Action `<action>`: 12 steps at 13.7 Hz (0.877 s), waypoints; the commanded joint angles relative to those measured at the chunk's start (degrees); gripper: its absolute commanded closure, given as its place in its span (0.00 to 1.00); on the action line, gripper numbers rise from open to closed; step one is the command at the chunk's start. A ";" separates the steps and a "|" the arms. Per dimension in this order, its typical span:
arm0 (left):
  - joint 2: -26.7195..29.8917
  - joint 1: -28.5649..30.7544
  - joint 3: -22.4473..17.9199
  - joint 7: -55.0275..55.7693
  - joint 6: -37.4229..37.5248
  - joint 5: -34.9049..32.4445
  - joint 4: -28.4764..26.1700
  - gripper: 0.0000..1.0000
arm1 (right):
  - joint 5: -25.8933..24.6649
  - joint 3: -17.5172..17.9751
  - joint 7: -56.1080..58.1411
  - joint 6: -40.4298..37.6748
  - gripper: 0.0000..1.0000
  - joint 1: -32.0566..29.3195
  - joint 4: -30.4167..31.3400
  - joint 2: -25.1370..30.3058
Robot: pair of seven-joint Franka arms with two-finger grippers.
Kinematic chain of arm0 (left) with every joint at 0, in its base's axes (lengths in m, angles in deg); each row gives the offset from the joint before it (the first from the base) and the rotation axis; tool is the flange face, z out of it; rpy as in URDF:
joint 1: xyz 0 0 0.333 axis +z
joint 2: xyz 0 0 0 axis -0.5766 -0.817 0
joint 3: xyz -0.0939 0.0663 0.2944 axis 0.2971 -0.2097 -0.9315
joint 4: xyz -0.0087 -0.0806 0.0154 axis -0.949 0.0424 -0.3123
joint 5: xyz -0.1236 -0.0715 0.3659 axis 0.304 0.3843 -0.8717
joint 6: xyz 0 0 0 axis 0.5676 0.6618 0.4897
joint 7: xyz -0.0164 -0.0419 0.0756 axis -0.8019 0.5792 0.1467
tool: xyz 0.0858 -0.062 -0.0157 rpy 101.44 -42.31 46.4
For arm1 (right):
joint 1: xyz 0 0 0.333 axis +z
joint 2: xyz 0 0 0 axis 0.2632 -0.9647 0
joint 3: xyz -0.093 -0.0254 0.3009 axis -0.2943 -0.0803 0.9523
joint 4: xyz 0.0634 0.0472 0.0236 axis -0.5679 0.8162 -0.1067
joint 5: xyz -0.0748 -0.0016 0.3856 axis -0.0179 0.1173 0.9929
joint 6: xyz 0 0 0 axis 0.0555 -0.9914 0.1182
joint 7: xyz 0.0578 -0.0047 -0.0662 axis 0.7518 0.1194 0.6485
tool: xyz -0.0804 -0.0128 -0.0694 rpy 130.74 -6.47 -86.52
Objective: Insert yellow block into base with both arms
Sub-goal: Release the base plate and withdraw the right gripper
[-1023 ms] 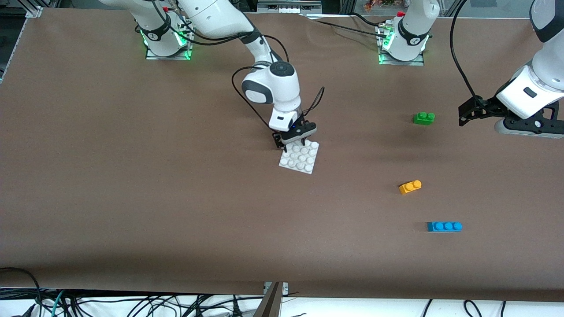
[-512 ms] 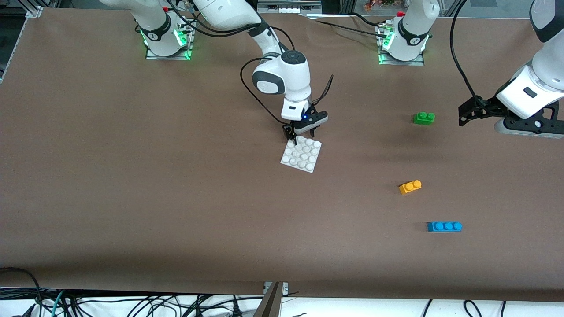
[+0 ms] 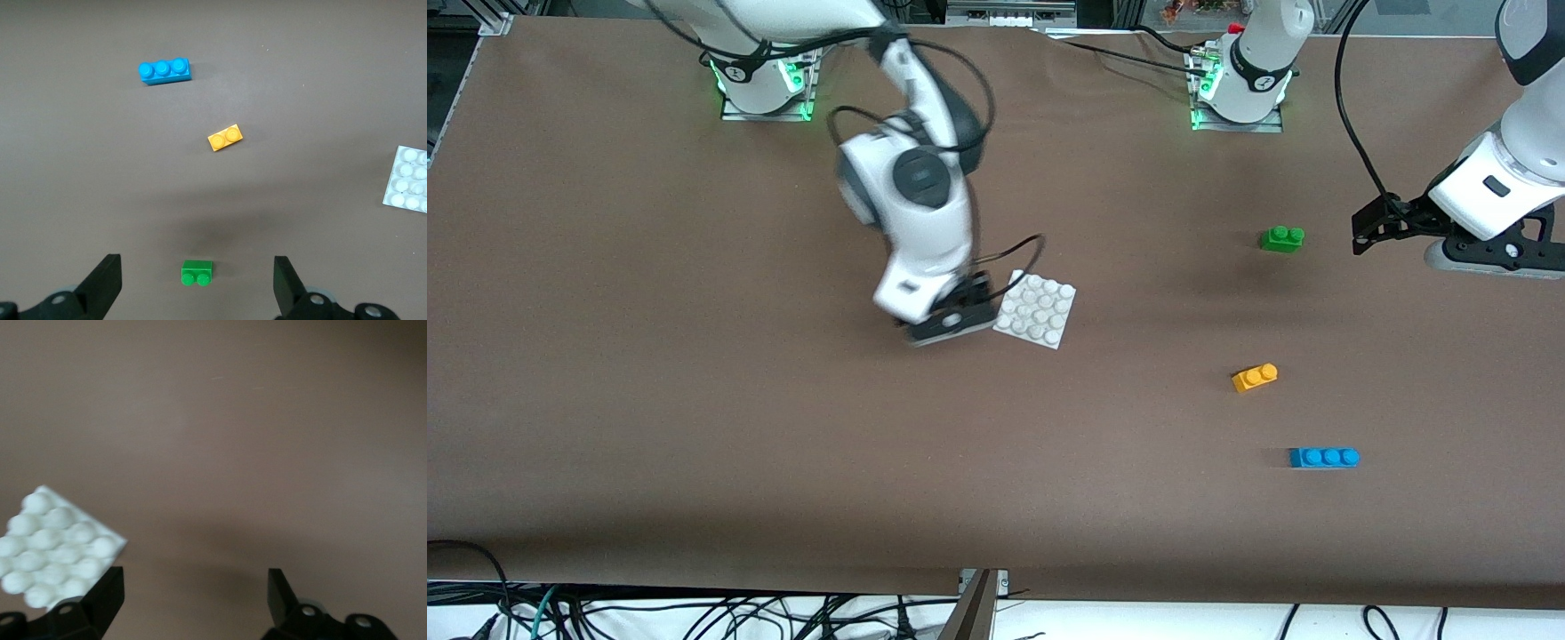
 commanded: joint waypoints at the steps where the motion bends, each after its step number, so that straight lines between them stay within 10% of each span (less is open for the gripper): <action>1: -1.74 -0.19 1.26 -0.14 1.65 0.11 1.41 0.00 | 2.17 0.27 2.85 -3.66 0.00 -5.60 -0.18 3.56; 8: -14.56 -0.36 2.05 6.42 -8.35 2.22 1.05 0.00 | 1.82 7.27 7.15 -13.86 0.00 -23.42 19.23 29.30; 12: -22.29 -0.45 2.41 9.17 -17.83 0.99 0.44 0.00 | 0.95 9.85 10.23 -17.89 0.00 -29.17 20.57 33.90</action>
